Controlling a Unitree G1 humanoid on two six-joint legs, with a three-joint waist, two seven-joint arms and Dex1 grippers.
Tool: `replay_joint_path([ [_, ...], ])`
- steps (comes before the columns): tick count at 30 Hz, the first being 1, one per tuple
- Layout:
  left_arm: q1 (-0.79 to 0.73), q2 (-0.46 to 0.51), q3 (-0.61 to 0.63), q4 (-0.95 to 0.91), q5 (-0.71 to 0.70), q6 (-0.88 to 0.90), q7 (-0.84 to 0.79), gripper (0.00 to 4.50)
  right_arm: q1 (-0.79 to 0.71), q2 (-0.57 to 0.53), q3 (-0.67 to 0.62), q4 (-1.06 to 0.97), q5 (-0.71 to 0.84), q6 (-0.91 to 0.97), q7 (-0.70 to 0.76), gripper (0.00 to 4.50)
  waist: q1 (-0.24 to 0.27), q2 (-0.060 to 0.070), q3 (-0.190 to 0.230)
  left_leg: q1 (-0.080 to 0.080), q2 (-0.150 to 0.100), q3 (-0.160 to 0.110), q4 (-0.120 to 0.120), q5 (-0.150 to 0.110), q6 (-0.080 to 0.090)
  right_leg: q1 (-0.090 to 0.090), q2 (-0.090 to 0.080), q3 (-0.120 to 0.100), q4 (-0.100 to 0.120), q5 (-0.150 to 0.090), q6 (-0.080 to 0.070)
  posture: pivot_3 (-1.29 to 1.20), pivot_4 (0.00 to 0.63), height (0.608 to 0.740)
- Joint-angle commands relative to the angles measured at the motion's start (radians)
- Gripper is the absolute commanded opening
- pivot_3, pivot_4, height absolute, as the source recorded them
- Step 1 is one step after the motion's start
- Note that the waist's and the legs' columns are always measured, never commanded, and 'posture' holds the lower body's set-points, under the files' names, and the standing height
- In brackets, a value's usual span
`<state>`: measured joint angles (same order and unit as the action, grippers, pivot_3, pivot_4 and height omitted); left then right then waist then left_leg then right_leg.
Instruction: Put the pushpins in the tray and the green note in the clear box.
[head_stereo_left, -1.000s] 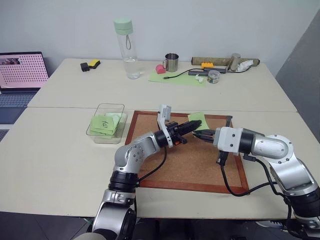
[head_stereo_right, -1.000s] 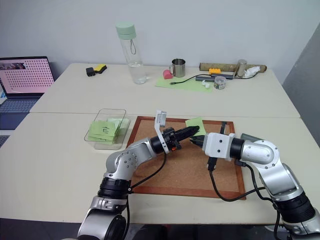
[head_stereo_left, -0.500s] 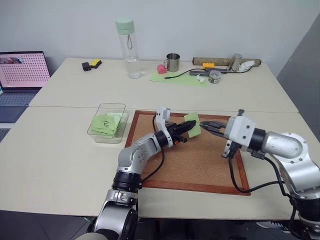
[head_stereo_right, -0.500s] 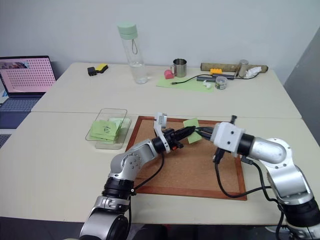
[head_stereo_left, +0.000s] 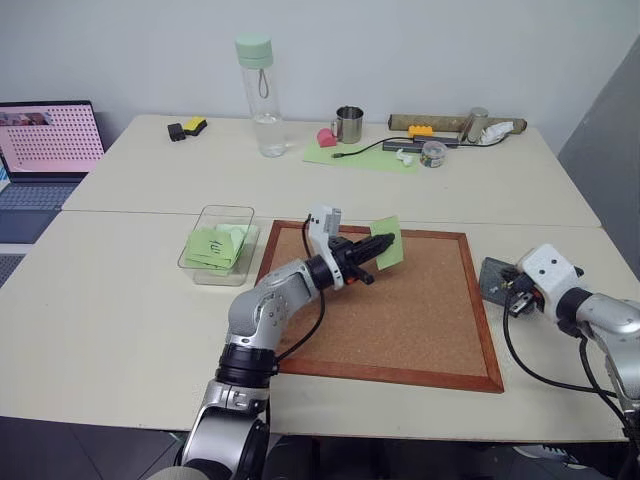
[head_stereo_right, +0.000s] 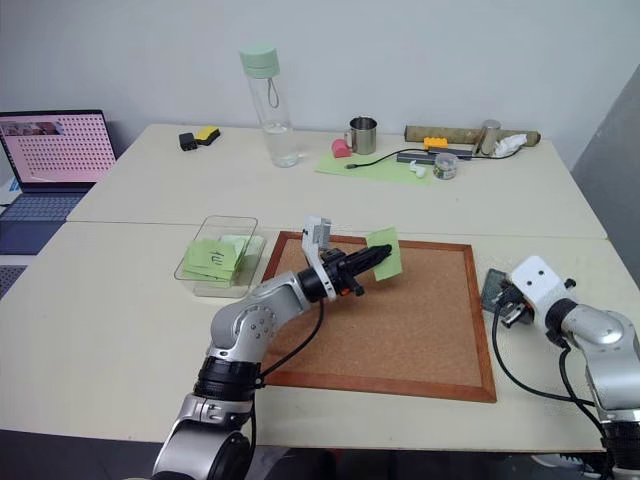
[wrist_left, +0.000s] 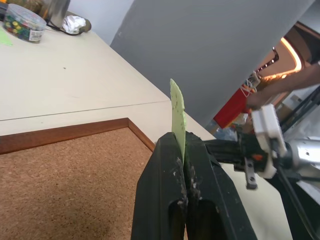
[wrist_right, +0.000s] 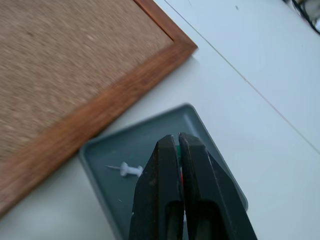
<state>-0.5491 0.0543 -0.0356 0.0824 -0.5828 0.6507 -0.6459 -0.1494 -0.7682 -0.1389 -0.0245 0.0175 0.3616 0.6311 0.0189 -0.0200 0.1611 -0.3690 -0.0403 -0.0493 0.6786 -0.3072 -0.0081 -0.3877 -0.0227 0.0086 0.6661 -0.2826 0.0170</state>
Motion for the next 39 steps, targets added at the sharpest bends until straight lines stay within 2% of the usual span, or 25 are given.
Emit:
replay_joint_path([
  [1,-0.001,0.004,-0.013,-0.051,0.02,-0.034,0.004,0.0,-0.034,-0.005,-0.003,0.036,-0.009,-0.004,-0.014,0.73,0.001,0.0,0.0,0.0,0.0,0.0,0.0,0.0,0.0,0.0,0.0,0.0,0.0,0.0,0.0,0.0,0.15,0.74],
  [9,0.008,0.005,-0.017,-0.065,0.034,-0.053,0.003,0.0,-0.047,-0.009,-0.004,0.036,0.0,0.008,-0.004,2.56,0.002,0.0,0.0,0.0,0.0,0.0,0.0,0.0,0.0,0.0,0.0,0.0,0.0,0.0,0.0,0.0,0.15,0.74],
  [13,0.016,0.046,0.006,-0.145,0.054,-0.071,0.034,0.0,-0.025,-0.042,-0.024,-0.086,0.048,-0.034,0.071,3.38,0.0,0.0,0.0,0.0,0.0,0.0,0.0,0.0,0.0,0.0,0.0,0.0,0.0,0.0,0.0,0.0,0.15,0.74],
  [21,0.072,0.225,0.071,-0.265,0.164,-0.153,0.091,0.0,-0.106,-0.08,-0.023,-0.348,0.303,0.023,0.289,3.38,-0.015,0.001,0.001,0.001,0.001,0.0,-0.001,0.0,0.0,0.0,0.001,0.0,0.0,0.0,0.0,0.0,0.15,0.74],
  [26,0.065,0.323,0.207,-0.21,0.291,-0.273,0.25,0.0,-0.256,-0.052,0.012,-0.422,0.456,0.163,0.307,3.38,-0.012,0.0,0.002,0.0,0.001,-0.001,0.0,0.0,0.0,0.0,0.001,0.0,-0.001,0.001,0.0,0.0,0.15,0.74],
  [29,0.087,0.363,0.233,-0.187,0.346,-0.292,0.307,0.0,-0.283,-0.041,0.024,-0.435,0.501,0.207,0.307,3.38,-0.011,0.0,0.002,-0.001,0.001,-0.002,-0.001,0.0,0.0,-0.001,0.001,-0.001,-0.002,0.001,0.0,0.0,0.15,0.74],
  [38,0.103,0.363,0.227,-0.069,0.416,-0.31,0.373,0.0,-0.332,-0.037,0.056,-0.45,0.588,0.281,0.323,3.38,0.007,0.0,0.002,-0.008,0.0,-0.004,0.001,0.0,0.001,-0.005,-0.001,-0.004,-0.003,0.002,0.0,0.0,0.15,0.74],
  [39,0.098,0.358,0.23,-0.054,0.415,-0.307,0.378,0.2,-0.332,-0.04,0.058,-0.451,0.59,0.283,0.327,3.4,0.007,0.0,0.002,-0.008,0.0,-0.004,0.001,0.0,0.001,-0.005,-0.001,-0.005,-0.003,0.002,-0.001,0.0,0.15,0.74],
])
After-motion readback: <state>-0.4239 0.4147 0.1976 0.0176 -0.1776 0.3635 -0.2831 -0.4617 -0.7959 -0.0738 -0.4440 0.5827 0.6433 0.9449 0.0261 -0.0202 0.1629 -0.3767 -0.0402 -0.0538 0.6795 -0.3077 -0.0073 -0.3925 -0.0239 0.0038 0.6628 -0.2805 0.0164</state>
